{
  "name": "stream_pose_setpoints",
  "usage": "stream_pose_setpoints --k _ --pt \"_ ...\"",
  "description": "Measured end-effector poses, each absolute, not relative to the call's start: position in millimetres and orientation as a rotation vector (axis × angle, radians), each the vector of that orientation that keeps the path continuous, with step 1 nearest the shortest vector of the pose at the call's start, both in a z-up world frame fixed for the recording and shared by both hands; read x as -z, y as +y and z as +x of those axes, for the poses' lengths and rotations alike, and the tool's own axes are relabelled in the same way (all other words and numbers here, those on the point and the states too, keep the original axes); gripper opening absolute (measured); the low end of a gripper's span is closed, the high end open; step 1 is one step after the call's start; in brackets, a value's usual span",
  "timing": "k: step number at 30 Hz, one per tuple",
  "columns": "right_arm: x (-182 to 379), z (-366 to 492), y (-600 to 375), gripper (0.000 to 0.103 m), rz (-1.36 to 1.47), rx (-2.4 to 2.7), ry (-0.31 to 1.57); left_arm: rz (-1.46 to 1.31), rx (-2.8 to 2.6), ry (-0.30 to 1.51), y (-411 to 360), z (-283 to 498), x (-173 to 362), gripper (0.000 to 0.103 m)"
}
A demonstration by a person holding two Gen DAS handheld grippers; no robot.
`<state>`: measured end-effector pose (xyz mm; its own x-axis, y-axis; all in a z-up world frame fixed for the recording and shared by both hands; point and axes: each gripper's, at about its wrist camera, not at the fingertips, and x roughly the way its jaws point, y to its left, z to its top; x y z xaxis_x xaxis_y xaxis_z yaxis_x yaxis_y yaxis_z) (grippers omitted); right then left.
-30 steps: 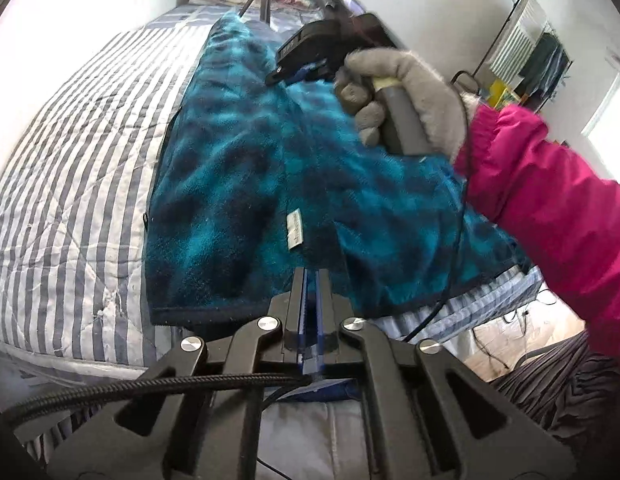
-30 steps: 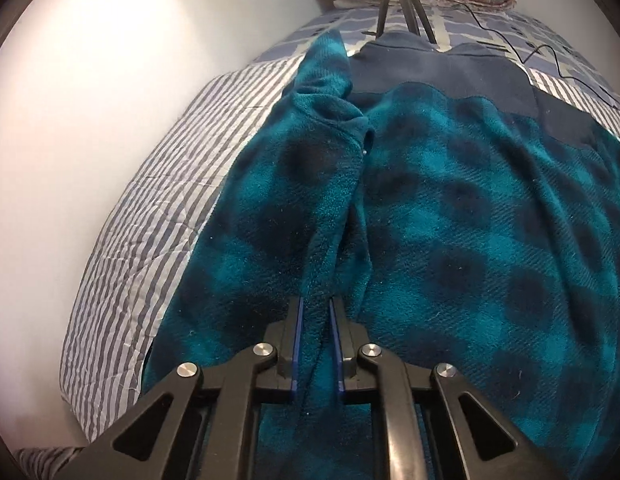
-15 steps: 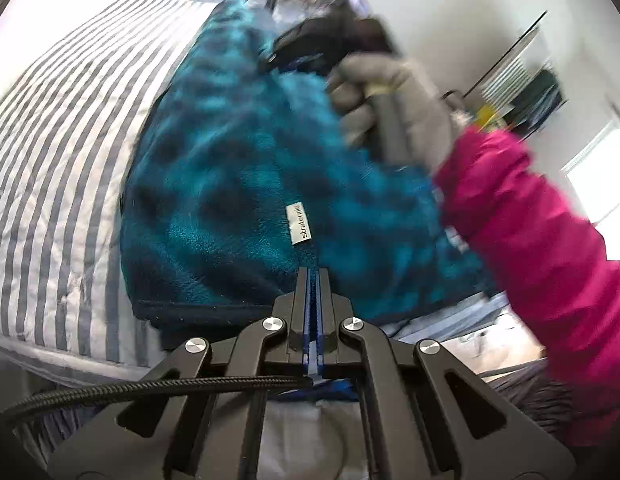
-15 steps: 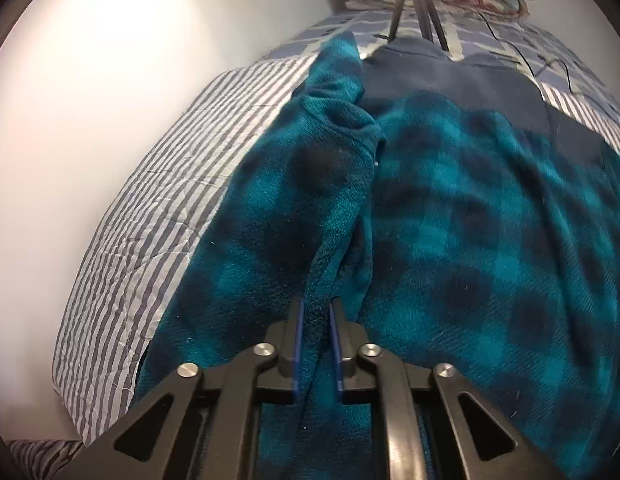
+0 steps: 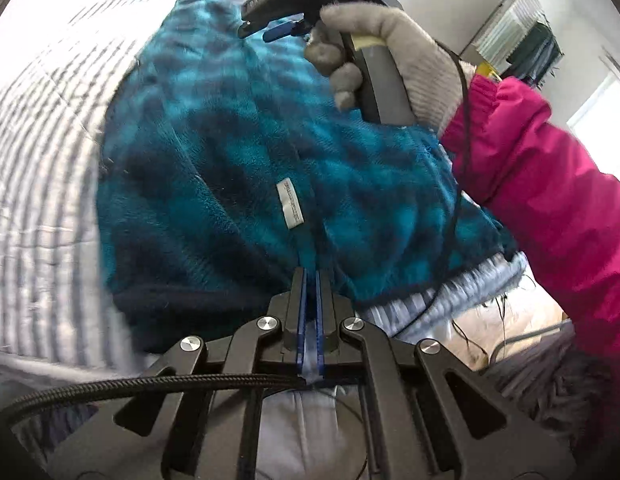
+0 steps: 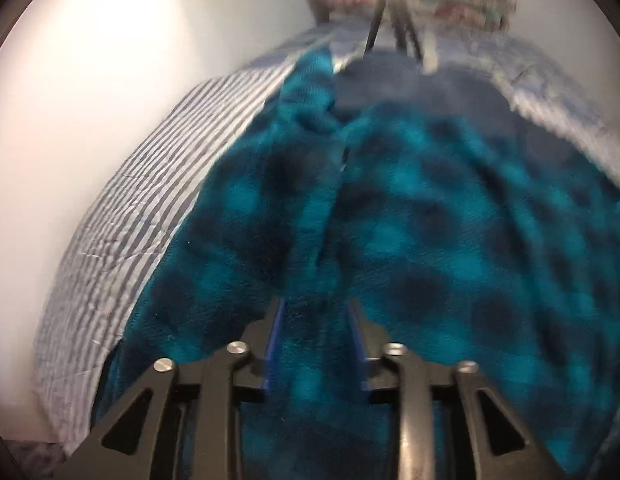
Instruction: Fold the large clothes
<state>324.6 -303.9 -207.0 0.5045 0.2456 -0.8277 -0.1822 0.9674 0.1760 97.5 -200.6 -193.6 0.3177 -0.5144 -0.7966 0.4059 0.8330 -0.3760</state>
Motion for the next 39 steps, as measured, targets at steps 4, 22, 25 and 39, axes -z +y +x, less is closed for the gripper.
stream_pose_setpoints --k 4,22,25,39 --pt "179.1 287.1 -286.4 0.030 0.024 -0.383 0.933 -0.109 0.619 1.012 -173.3 84.6 163.0 0.005" --pt "221.8 264.1 -262.2 0.016 -0.018 -0.530 1.086 -0.090 0.343 1.103 -142.7 132.0 215.4 0.006" --pt "191.2 265.9 -264.9 0.018 0.026 -0.566 1.012 -0.137 0.357 1.034 -142.5 128.9 192.0 0.006" --pt "173.1 406.9 -276.4 0.023 0.200 -0.442 0.867 -0.149 0.542 1.025 -197.8 132.8 185.0 0.006"
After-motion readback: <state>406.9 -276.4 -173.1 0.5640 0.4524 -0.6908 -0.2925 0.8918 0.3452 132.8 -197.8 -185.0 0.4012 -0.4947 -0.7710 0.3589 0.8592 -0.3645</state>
